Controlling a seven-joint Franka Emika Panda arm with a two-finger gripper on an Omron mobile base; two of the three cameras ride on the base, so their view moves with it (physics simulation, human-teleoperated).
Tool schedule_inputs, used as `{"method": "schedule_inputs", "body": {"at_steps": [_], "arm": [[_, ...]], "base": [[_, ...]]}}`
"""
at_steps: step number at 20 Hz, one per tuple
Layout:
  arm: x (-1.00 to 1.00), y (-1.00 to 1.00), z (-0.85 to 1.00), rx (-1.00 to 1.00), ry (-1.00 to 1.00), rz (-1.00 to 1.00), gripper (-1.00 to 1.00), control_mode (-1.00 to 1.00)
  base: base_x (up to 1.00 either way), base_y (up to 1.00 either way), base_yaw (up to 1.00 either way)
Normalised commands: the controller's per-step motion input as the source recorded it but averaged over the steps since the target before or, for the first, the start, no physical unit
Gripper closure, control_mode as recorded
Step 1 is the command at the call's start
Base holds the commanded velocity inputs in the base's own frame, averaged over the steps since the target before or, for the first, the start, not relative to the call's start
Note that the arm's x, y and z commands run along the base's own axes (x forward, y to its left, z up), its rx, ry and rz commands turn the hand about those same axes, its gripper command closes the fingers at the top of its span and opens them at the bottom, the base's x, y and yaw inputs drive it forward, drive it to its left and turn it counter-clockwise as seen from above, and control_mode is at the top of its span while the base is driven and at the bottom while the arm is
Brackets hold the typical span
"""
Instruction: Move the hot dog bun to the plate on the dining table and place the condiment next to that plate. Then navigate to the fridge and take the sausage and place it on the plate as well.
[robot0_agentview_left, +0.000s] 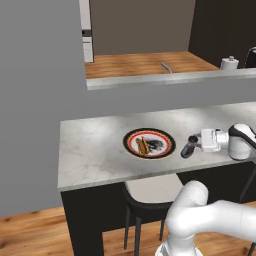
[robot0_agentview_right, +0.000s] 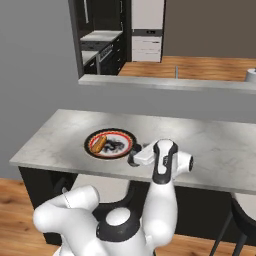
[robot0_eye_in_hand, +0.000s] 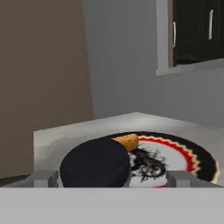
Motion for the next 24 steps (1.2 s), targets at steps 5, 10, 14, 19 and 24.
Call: {"method": "schedule_inputs", "body": {"at_steps": [5, 10, 14, 19, 24], "arm": [[0.21, 0.0, 0.15, 0.0, -0.13, 0.0, -1.0, -1.0], [0.06, 0.0, 0.3, 0.0, -0.12, 0.0, -1.0, -1.0], [0.0, 0.0, 0.4, 0.0, -0.12, 0.0, -1.0, -1.0], [-0.06, 0.0, 0.5, 0.0, -0.13, 0.0, -1.0, -1.0], [-0.64, 0.03, 0.91, -0.03, -0.05, -0.04, -1.0, -1.0]], "base": [[0.0, 0.0, 0.0], [0.0, 0.0, 0.0], [0.0, 0.0, 0.0], [0.0, 0.0, 0.0], [0.0, 0.0, 0.0]]}}
